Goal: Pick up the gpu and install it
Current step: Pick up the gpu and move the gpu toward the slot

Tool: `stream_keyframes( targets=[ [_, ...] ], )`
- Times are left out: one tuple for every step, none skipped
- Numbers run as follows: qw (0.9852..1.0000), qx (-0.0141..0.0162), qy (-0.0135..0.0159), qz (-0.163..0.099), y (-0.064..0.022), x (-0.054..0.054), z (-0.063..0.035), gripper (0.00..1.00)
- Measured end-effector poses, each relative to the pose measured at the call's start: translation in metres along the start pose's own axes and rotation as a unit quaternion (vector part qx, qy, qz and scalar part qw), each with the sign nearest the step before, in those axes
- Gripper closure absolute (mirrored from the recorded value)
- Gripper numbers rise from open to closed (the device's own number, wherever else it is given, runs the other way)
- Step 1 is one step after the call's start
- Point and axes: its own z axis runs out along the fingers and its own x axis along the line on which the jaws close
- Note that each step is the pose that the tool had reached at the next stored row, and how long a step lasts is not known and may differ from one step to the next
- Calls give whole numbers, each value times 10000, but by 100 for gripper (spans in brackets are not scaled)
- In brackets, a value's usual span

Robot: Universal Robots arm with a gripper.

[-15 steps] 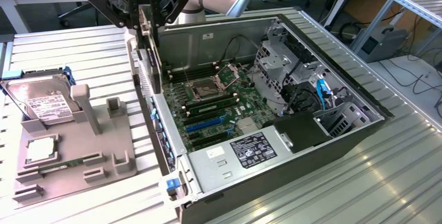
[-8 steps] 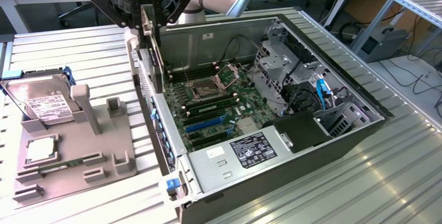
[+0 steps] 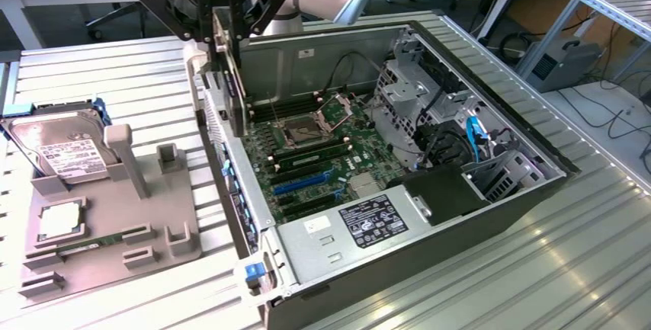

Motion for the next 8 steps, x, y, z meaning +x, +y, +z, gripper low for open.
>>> stream_keyframes(
  targets=[
    [10000, 1, 0, 0, 1, -6, 1, 73],
    [10000, 2, 0, 0, 1, -11, 1, 73],
    [10000, 3, 0, 0, 1, -15, 2, 73],
    [10000, 3, -1, 0, 1, -20, 3, 73],
    [10000, 5, 0, 0, 2, -25, 4, 73],
    [10000, 5, -1, 0, 2, -30, 4, 73],
    [10000, 6, -1, 0, 2, -34, 5, 73],
    [10000, 7, -1, 0, 3, -39, 6, 73]
  ],
)
